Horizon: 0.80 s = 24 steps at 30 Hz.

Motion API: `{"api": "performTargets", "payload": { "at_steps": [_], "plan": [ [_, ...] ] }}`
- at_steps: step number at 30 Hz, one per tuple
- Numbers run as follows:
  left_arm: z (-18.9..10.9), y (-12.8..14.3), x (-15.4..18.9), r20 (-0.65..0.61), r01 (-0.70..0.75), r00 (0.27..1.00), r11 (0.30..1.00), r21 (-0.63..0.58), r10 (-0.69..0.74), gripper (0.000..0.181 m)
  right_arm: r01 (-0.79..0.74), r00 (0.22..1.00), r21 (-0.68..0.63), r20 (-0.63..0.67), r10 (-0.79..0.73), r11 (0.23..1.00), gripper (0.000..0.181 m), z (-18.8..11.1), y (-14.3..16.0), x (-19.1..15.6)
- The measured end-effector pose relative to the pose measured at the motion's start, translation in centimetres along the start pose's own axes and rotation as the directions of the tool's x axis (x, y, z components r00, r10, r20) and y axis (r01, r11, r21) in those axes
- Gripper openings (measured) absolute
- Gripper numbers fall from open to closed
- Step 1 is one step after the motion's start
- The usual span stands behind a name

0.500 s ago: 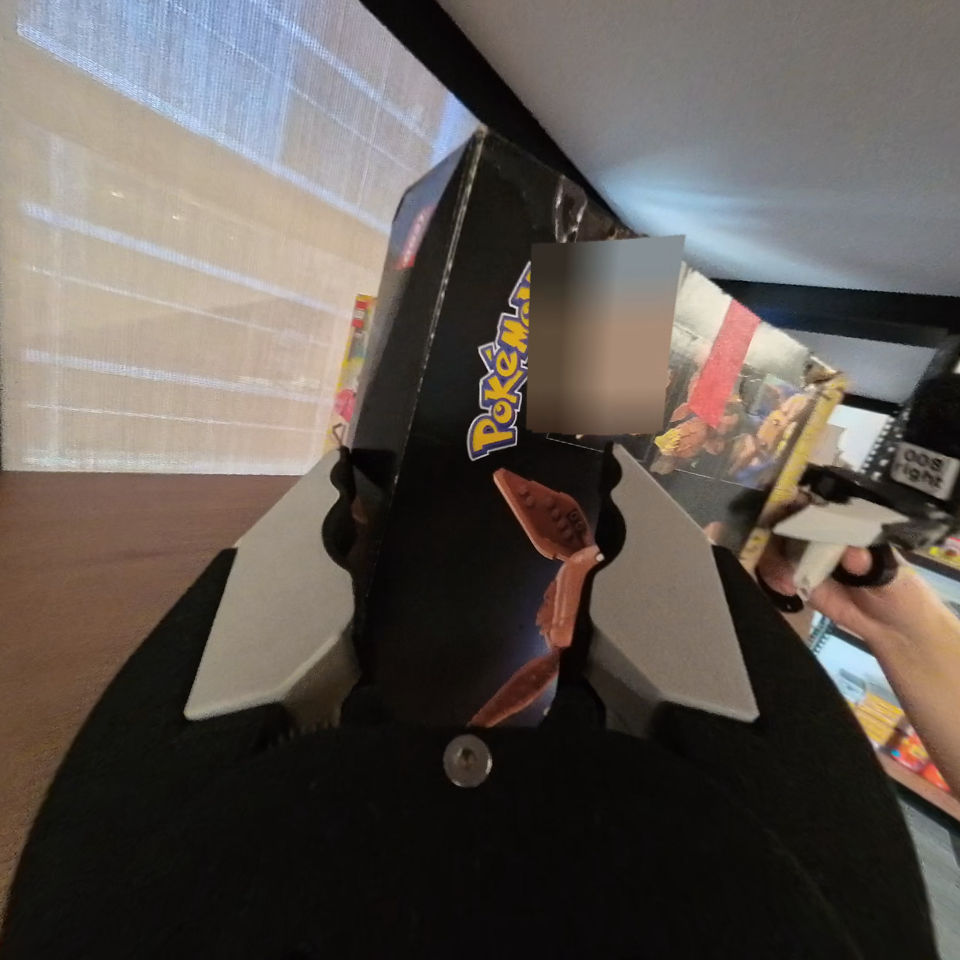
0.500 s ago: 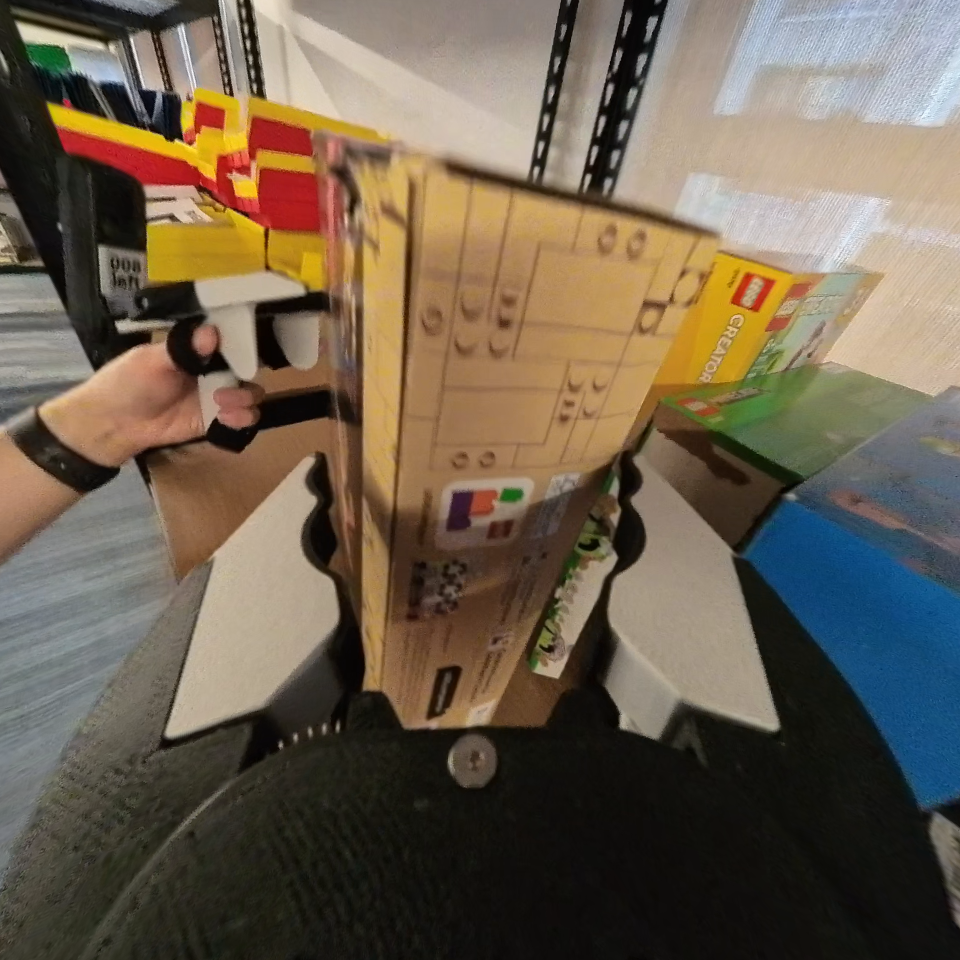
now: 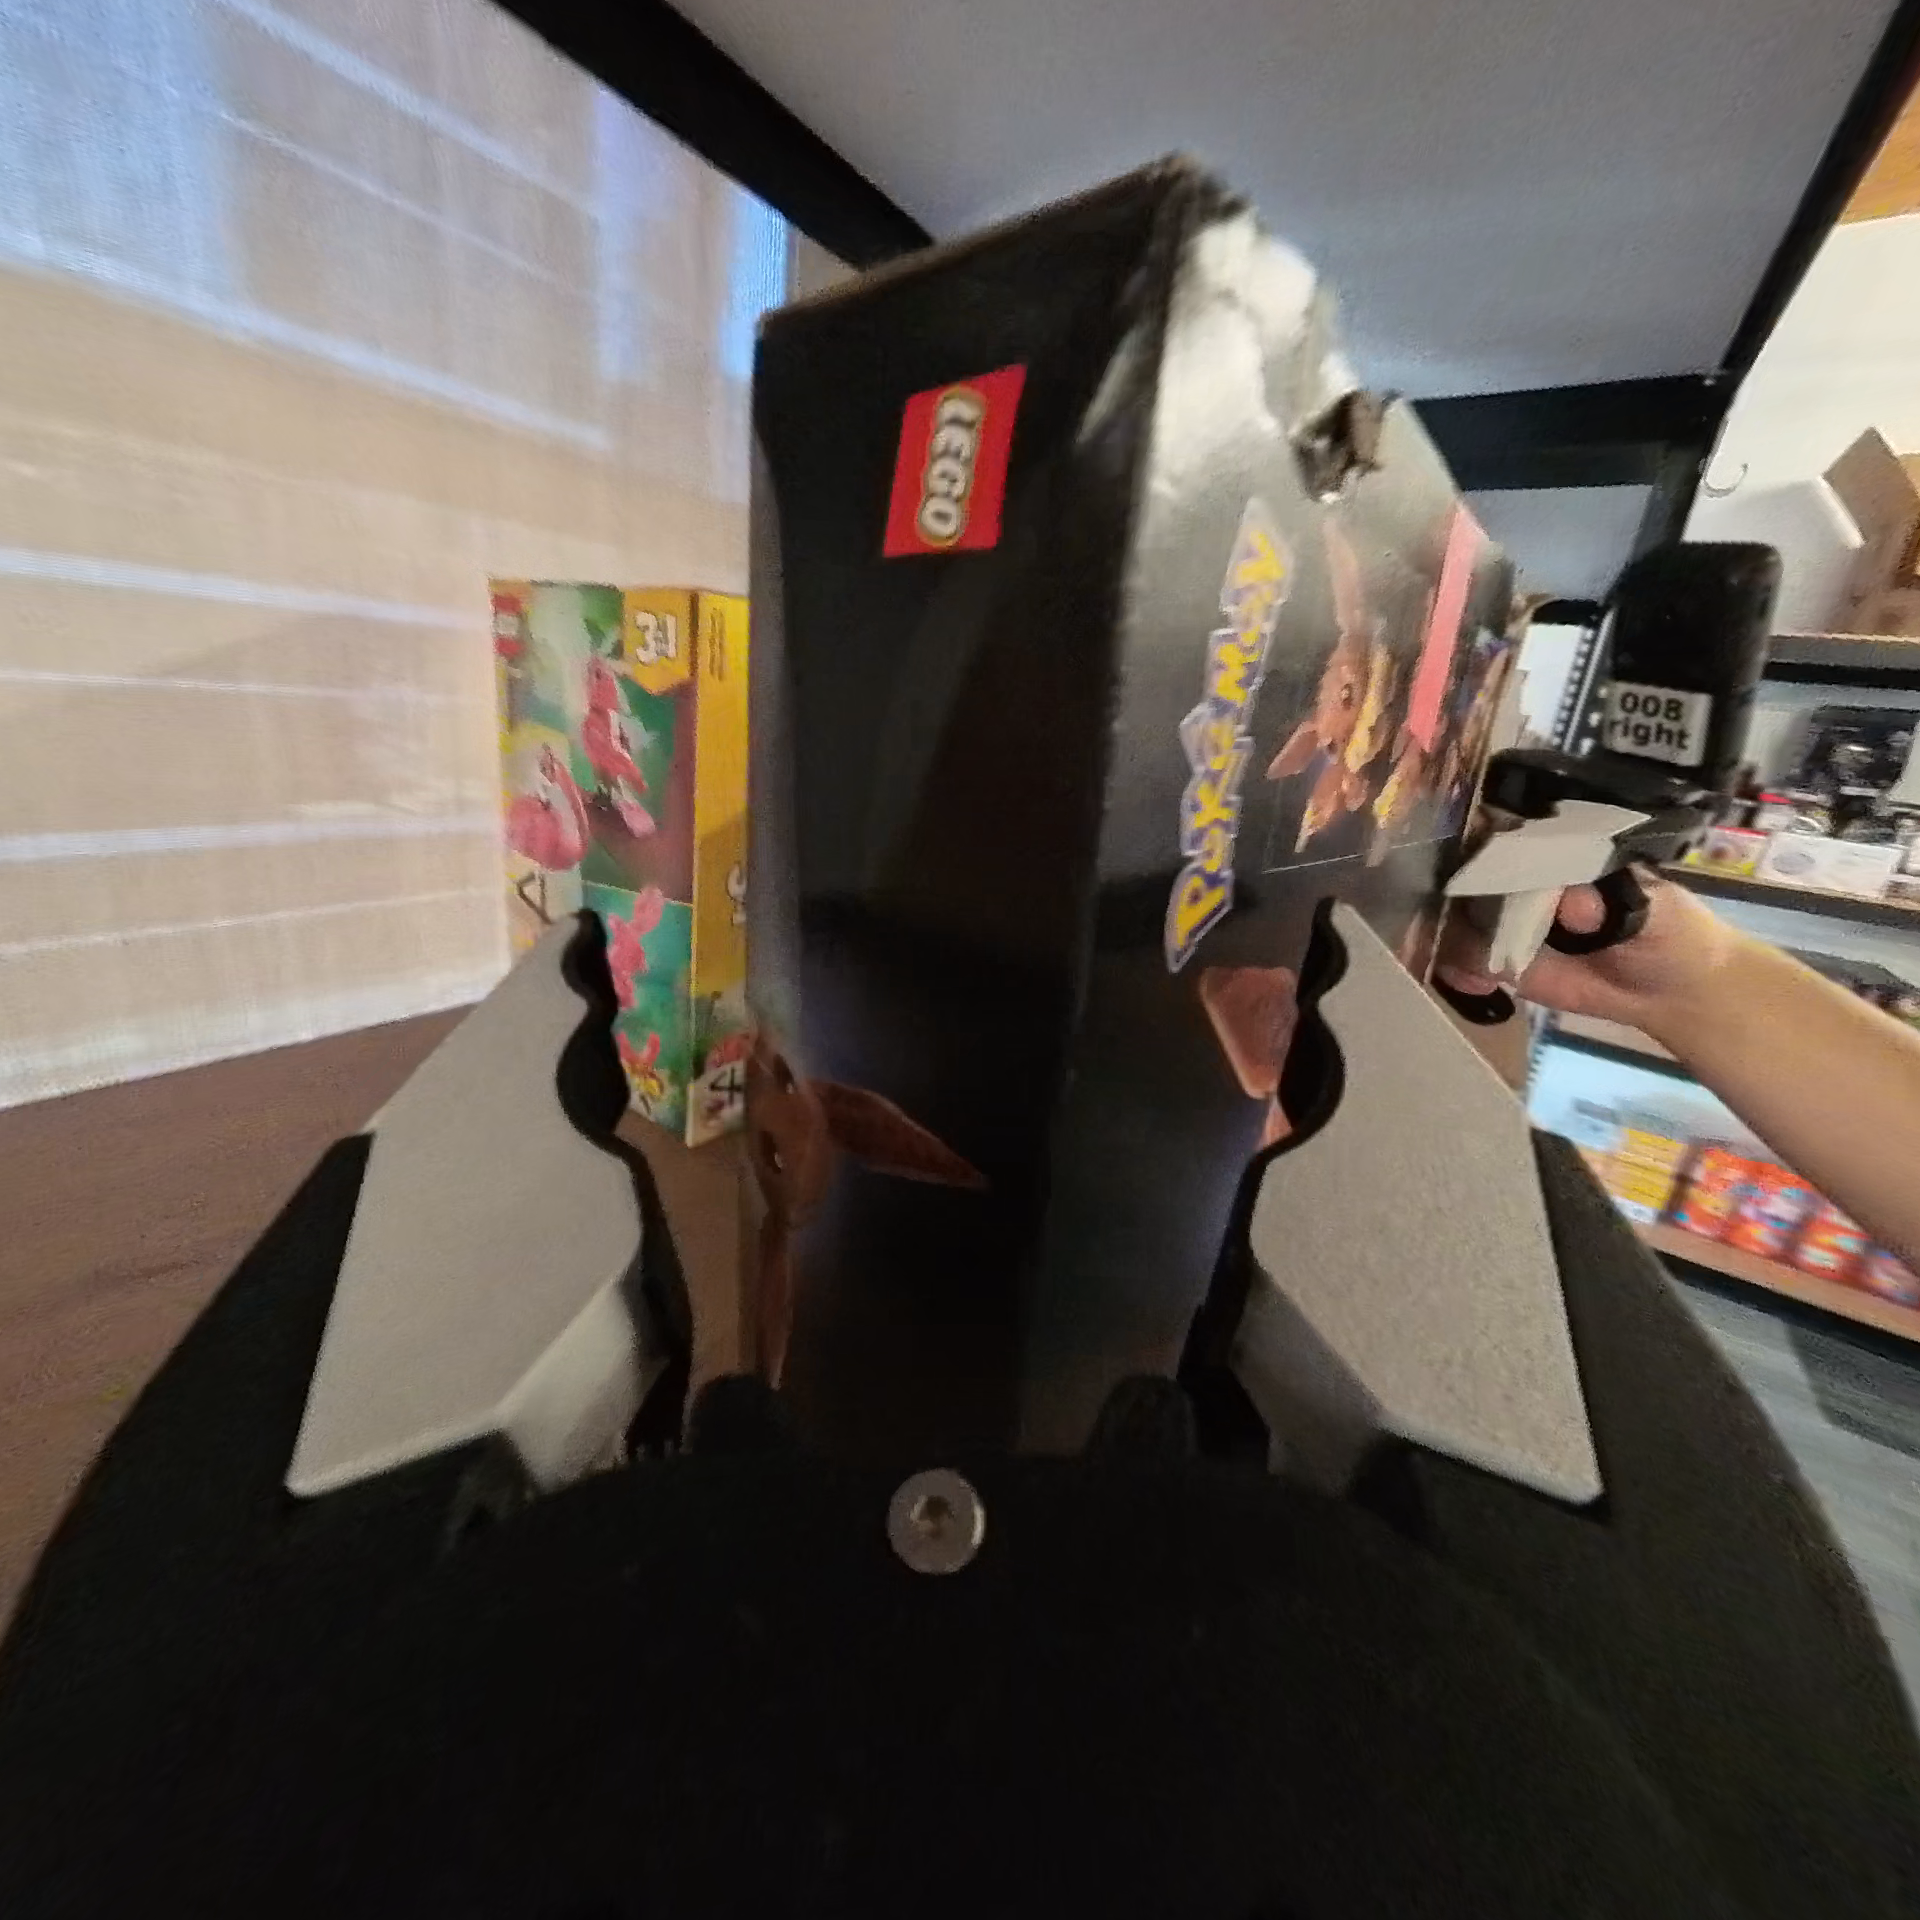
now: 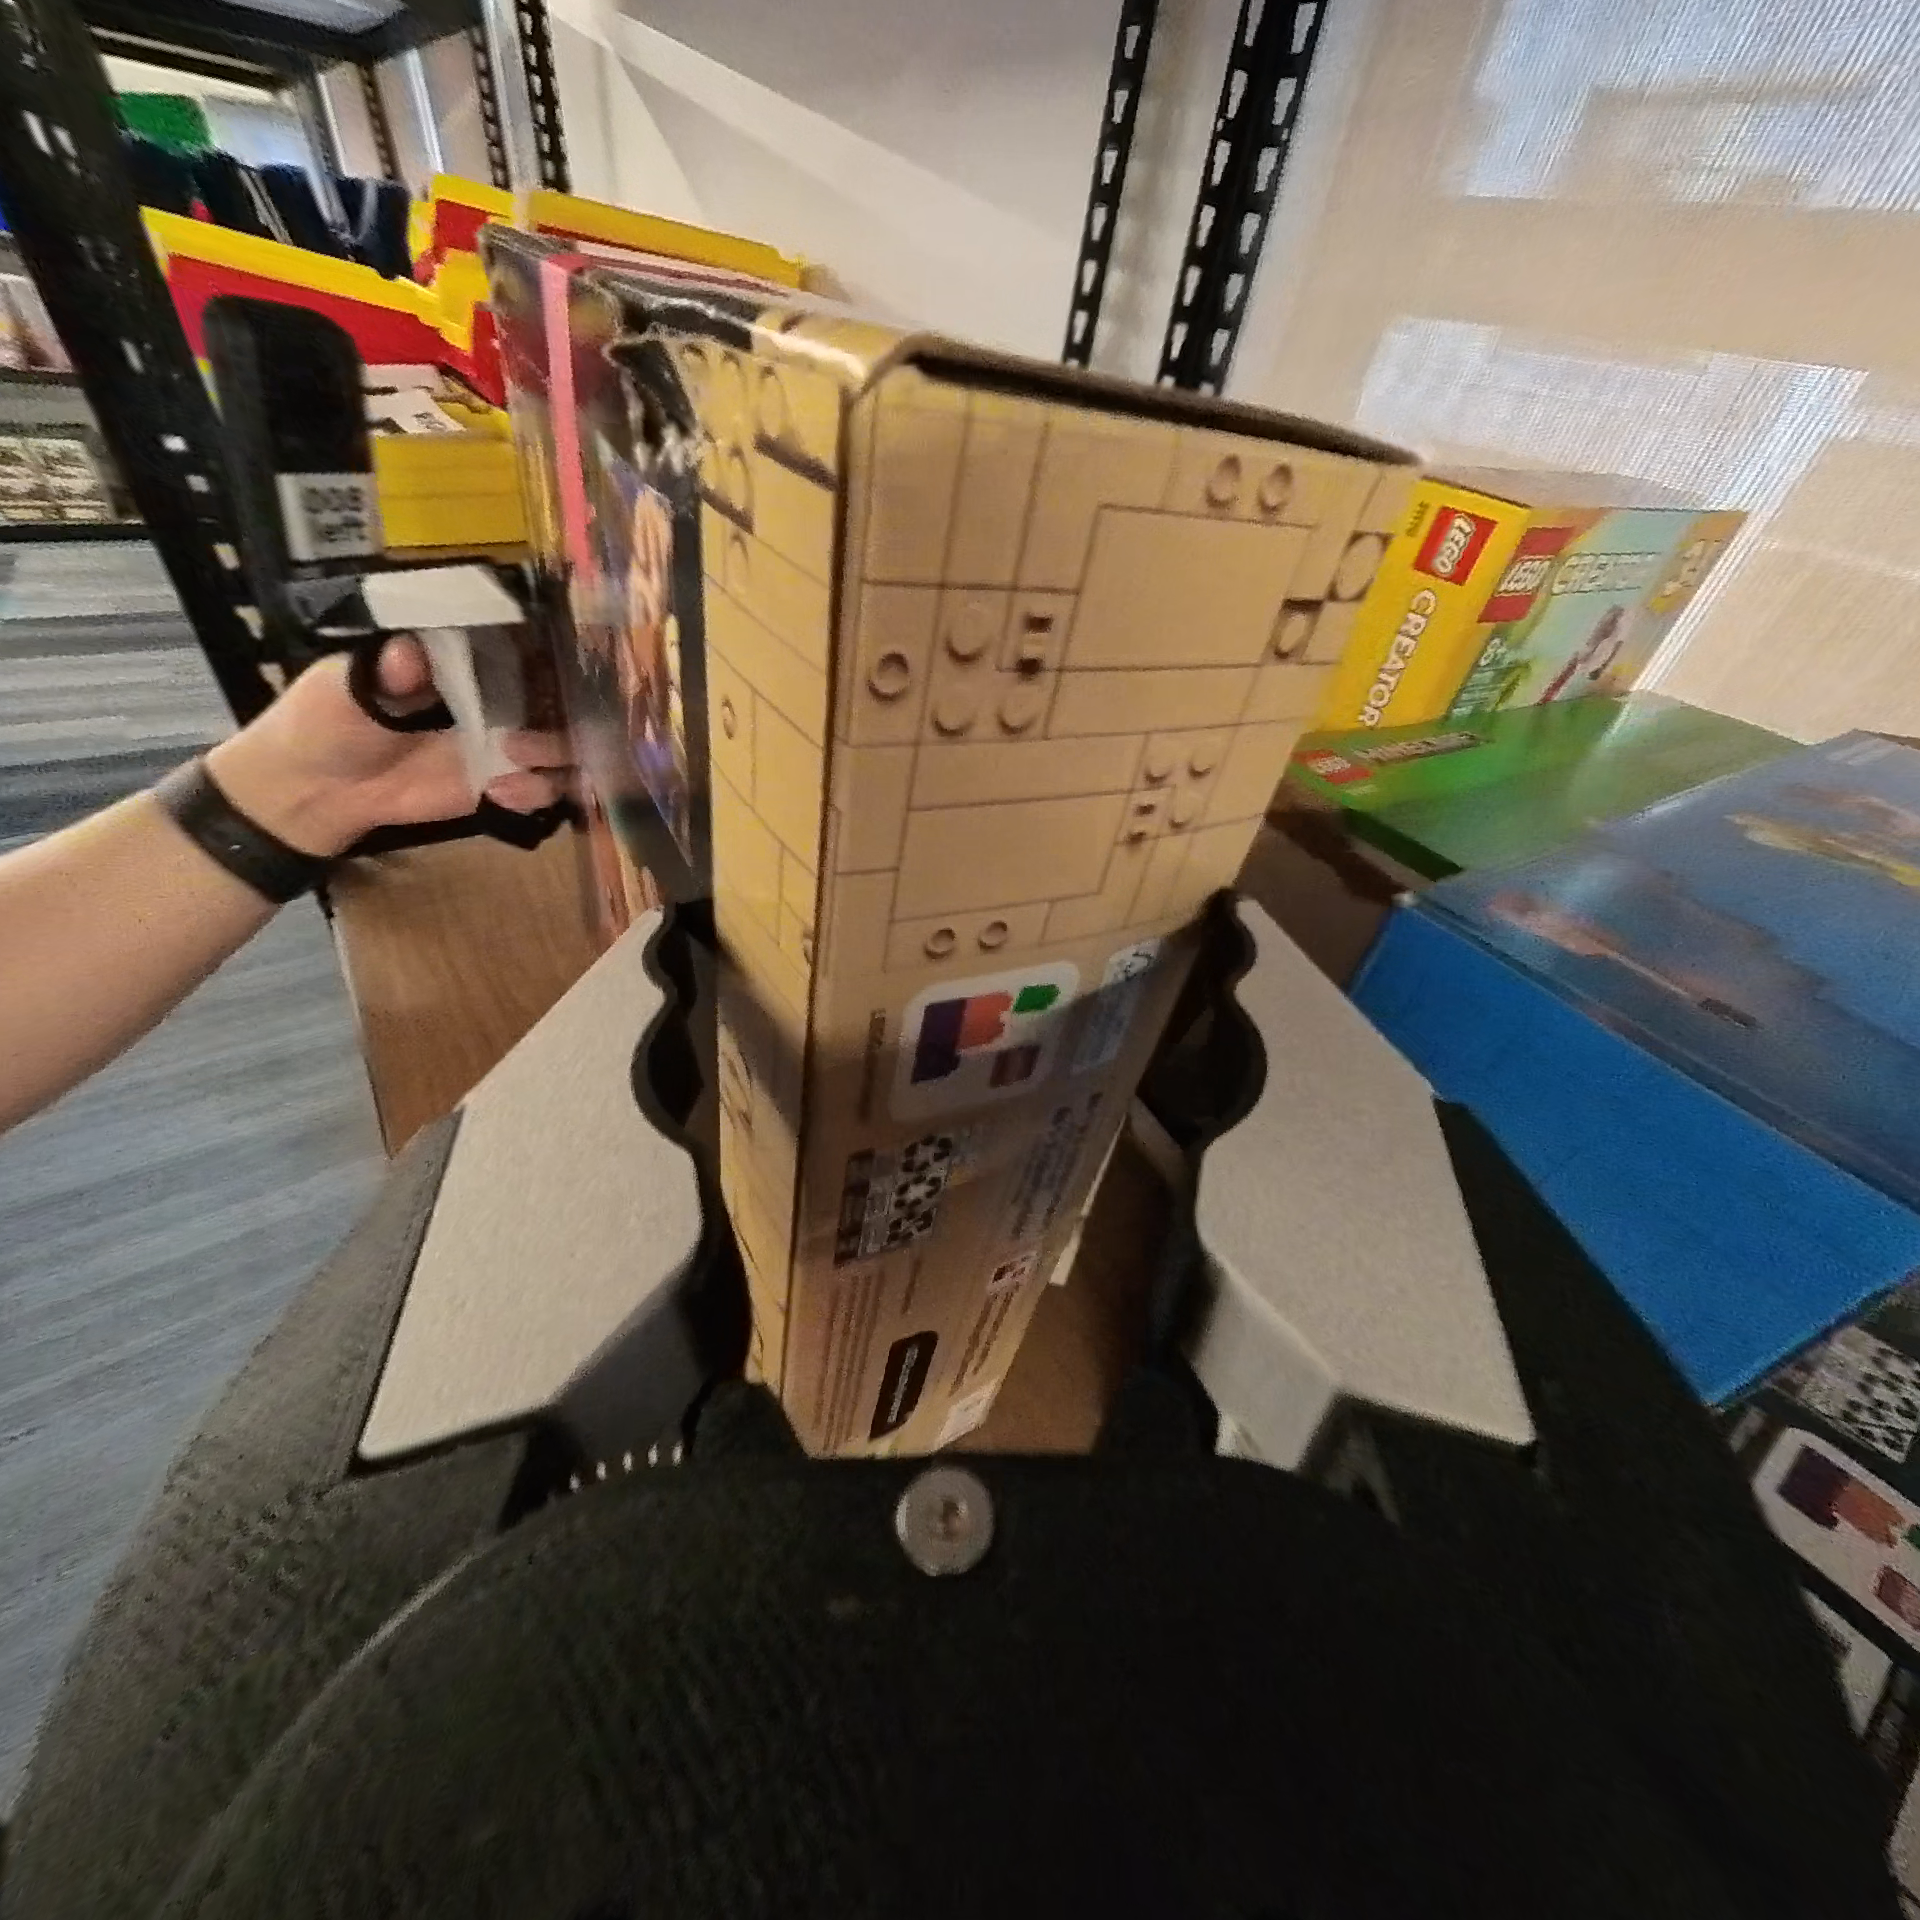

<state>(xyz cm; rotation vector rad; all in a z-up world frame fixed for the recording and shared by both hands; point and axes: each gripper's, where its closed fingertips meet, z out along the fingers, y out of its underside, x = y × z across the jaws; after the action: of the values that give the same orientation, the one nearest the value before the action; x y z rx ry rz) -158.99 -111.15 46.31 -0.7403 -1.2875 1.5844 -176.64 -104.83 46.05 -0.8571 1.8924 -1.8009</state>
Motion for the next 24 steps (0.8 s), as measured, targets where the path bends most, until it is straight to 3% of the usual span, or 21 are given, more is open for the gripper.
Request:
{"api": "performTargets", "payload": {
  "at_steps": [6,8,10,12,16,18,20,24],
  "plan": [
    [1.9,2.6,1.3,-0.172,0.045,0.983,0.988,-0.145,-0.07,0.116,-0.024,0.998,-0.034,0.057,0.025,0.999,0.098,-0.2,0.9,0.2],
    [2.0,2.8,1.6,-0.163,0.034,0.985,0.99,-0.14,-0.056,0.115,-0.034,0.998,-0.115,0.046,0.039,0.993,0.115,0.2,2.7,0.7],
    [1.7,2.9,2.4,-0.133,0.024,0.99,0.989,-0.145,-0.043,0.112,-0.057,0.993,-0.14,0.092,0.071,0.989,0.109,0.7,3.8,0.0],
    [0.8,2.9,3.8,-0.106,0.007,0.994,0.989,-0.149,-0.023,0.106,-0.048,0.993,-0.136,0.098,0.062,0.99,0.116,1.2,4.2,-0.3],
    [-1.2,2.7,5.5,-0.106,-0.052,0.993,0.996,-0.074,0.044,0.102,-0.068,0.983,-0.109,0.16,0.085,0.992,0.116,1.1,4.3,-1.0],
    [-1.2,4.6,4.6,-0.11,-0.006,0.994,0.988,-0.155,-0.011,0.118,-0.072,0.983,-0.139,0.16,0.094,0.988,0.118,1.6,5.2,-1.1],
    [-1.0,5.9,5.1,-0.16,0.084,0.98,0.971,-0.222,-0.121,0.113,-0.073,0.98,-0.183,0.168,0.105,0.98,0.122,2.3,6.4,-1.6],
    [-1.8,5.1,6.4,-0.101,0.069,0.991,0.98,-0.186,-0.089,0.108,-0.102,0.97,-0.216,0.193,0.145,0.971,0.12,1.8,6.1,-3.0]
  ]
}}
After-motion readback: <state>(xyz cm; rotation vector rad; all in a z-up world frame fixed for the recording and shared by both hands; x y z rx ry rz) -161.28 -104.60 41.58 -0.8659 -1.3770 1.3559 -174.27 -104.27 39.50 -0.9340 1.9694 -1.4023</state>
